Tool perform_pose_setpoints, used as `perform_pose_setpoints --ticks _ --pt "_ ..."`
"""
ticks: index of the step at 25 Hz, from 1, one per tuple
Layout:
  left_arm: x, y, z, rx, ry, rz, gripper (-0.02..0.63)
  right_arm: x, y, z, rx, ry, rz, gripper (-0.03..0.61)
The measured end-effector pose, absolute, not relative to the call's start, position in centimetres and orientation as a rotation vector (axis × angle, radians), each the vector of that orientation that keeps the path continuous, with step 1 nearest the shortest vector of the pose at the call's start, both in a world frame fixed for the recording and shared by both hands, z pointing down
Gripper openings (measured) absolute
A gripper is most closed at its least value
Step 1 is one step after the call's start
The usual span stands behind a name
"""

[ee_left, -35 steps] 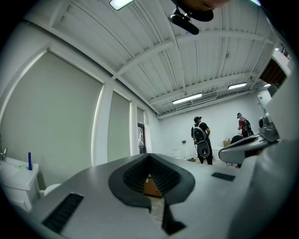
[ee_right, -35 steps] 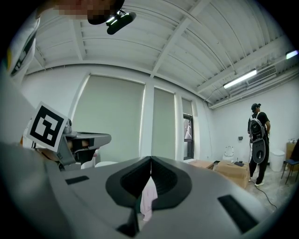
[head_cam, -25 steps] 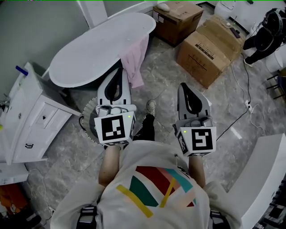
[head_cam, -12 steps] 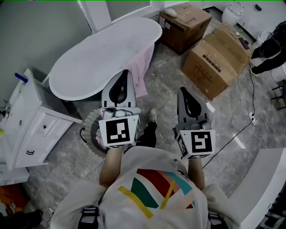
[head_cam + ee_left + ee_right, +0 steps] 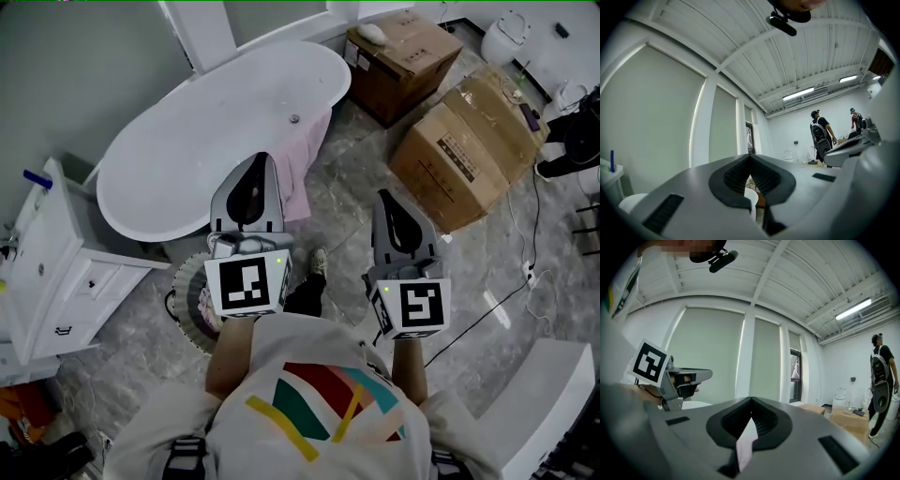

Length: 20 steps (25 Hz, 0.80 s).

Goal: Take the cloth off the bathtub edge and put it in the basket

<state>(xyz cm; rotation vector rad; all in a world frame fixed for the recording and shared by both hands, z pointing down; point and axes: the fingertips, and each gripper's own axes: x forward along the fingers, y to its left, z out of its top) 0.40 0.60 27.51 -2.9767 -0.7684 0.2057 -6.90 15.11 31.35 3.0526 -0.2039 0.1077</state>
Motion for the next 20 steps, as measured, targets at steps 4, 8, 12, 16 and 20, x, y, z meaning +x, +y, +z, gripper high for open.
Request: perform_pose_setpoints --ticks 4,8,12,16,20 --pt "7.0 1.1 27.2 -3.019 -0.710 0.189 0.017 -0.1 16.6 30.4 3.069 -0.246 0.071 0.011" --pt "13.3 1.5 28.2 -3.029 -0.642 0.142 0.017 6.8 18.0 30.8 3.084 -0.264 0.115 0.011" --pt "17.8 1.6 29.1 -3.061 -0.573 0.114 0.017 12.3 18.3 31.5 3.079 -0.329 0.165 0.012" --pt "21.0 1.0 29.5 -3.088 -0.533 0.107 0.017 16.5 17.9 32.2 3.100 -0.357 0.193 0.011" --pt "22.8 0.3 30.0 -3.106 -0.487 0.090 0.017 18.9 16.5 32.3 3.107 -0.424 0.200 0.011"
